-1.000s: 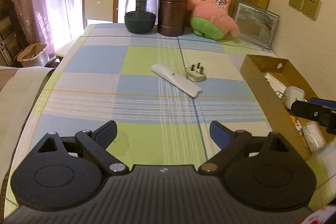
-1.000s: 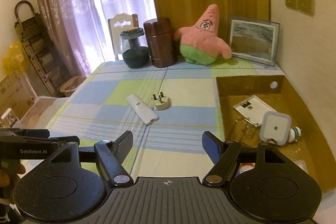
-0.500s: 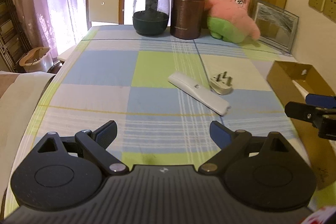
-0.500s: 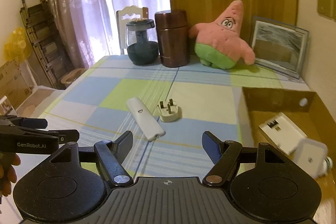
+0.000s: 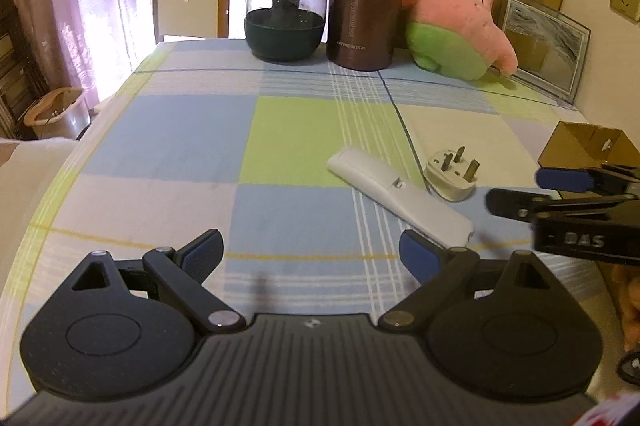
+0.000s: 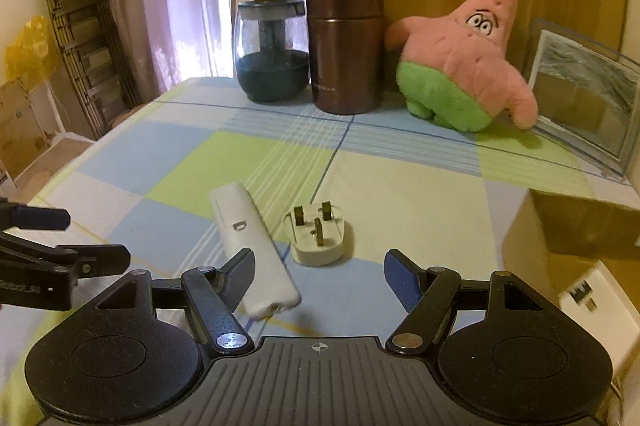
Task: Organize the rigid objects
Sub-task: 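Move the left tool to the white remote while the right tool approaches the plug adapter, then close the left tool on the white remote while the right tool grasps the plug adapter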
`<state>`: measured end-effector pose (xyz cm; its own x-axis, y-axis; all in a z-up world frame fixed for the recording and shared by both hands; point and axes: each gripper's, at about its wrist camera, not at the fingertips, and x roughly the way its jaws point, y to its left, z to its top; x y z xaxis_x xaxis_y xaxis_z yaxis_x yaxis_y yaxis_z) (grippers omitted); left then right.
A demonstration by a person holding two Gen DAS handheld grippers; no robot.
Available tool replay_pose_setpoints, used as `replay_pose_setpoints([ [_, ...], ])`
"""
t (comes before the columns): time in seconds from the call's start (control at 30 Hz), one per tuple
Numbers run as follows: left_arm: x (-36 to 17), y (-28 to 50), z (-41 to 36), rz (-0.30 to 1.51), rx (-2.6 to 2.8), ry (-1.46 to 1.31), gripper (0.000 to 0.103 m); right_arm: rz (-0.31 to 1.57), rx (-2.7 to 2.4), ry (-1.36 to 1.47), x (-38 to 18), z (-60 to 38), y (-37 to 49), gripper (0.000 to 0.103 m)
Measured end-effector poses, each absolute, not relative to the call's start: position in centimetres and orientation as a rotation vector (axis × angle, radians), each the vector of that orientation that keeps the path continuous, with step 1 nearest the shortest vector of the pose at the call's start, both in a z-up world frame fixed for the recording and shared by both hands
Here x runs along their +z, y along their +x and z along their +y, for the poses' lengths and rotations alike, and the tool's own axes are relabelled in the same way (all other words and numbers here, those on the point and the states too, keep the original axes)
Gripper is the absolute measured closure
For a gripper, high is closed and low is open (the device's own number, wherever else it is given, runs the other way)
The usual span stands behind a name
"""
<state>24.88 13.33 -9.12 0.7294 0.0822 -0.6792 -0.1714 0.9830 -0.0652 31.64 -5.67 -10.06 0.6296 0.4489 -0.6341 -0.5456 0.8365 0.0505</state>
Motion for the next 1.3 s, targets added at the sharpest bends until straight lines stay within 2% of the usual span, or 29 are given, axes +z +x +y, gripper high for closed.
replay_pose_setpoints([
  [0.13,-9.6,26.2,13.5,0.738,0.127,-0.122,0.010,0.680,0.579,-0.184,-11.1,-4.7,33.2,0.035],
  [0.43,-10.8,28.1,15.0,0.736,0.126,-0.180,0.010,0.698,0.611,-0.215,-13.3,-3.3,35.6,0.046],
  [0.67,-10.9,28.0,15.9,0.739,0.137,-0.216,0.010,0.700,0.631,-0.256,-14.1,-2.6,36.3,0.062],
  [1.17,-10.7,28.4,15.8,0.723,0.058,-0.206,0.010,0.727,0.728,-0.231,-13.7,-2.7,30.5,0.063],
  [1.3,-11.0,29.4,14.3,0.728,0.004,-0.139,0.015,0.714,0.583,-0.153,-13.1,-4.9,30.5,0.063],
])
